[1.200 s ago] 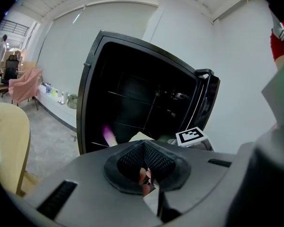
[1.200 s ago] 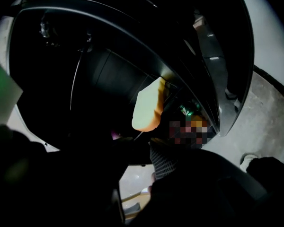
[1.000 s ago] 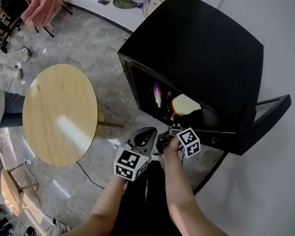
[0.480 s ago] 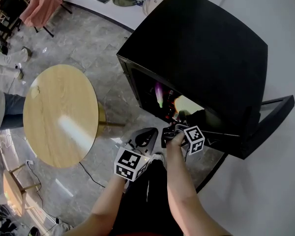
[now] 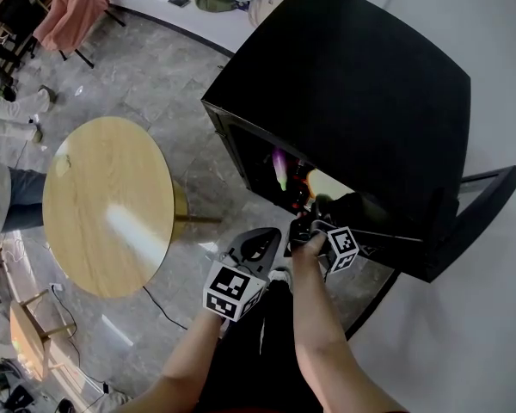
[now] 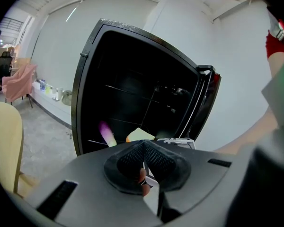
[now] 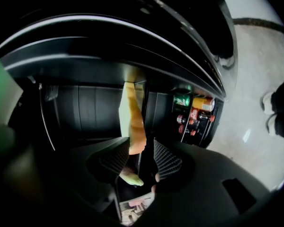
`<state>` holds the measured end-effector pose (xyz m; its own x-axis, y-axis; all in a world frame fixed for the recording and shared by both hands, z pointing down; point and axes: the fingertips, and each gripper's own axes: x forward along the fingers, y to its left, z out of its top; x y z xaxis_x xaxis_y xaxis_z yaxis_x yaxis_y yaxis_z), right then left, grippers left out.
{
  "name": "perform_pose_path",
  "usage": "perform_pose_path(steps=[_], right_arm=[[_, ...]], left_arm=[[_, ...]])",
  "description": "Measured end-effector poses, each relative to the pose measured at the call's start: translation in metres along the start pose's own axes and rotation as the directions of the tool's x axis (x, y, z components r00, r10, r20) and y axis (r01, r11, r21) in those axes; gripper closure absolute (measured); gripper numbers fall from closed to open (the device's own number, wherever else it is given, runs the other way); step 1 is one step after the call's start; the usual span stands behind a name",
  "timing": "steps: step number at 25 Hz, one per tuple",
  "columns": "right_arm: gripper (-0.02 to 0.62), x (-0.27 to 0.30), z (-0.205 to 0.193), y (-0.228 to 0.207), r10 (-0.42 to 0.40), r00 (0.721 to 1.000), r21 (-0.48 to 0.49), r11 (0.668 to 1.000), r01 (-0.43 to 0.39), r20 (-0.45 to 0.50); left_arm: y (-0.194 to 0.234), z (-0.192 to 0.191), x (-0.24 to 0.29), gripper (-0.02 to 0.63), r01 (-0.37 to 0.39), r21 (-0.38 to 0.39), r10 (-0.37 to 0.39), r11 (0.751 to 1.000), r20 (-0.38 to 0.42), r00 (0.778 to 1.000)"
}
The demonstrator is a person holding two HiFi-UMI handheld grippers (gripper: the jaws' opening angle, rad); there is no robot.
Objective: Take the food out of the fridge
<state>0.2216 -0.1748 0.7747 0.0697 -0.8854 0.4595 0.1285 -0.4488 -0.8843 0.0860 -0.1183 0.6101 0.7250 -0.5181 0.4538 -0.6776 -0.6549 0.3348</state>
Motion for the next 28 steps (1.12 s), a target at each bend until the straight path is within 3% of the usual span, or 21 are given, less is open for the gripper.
perform_pose_path(steps=[3, 4, 7, 20, 28], right_arm=[[0.454, 0.001, 0.001, 0.002, 0.042, 0.999, -0.002, 0.999, -0.042, 0.006], [0.487, 0.001, 0.001, 0.005, 0.054, 0.999, -0.016, 0.998, -0.054, 0.006], [0.506, -0.001, 0.000, 0.009, 0.080, 0.997, -0.018, 0.997, -0.080, -0.004], [0.522, -0.019, -0.009, 0.031, 0.201, 0.971, -0.068, 0.975, -0.211, -0.129], [0.522, -0.040, -0.024, 0.047, 0.266, 0.946, -0.028, 0.961, -0.275, -0.185]], left_arm=[[0.001, -0.001, 0.000, 0.604, 0.002, 0.005, -0.002, 1.000, -0.004, 1.000], [0.001, -0.002, -0.001, 0.604, 0.001, 0.006, -0.001, 1.000, -0.005, 1.000], [0.001, -0.004, -0.001, 0.606, 0.000, 0.003, 0.000, 1.000, -0.008, 1.000], [-0.017, 0.001, 0.001, 0.606, 0.026, 0.008, -0.026, 1.000, 0.004, 1.000], [-0.027, 0.011, -0.003, 0.604, 0.022, 0.030, -0.023, 0.999, 0.036, 0.999]])
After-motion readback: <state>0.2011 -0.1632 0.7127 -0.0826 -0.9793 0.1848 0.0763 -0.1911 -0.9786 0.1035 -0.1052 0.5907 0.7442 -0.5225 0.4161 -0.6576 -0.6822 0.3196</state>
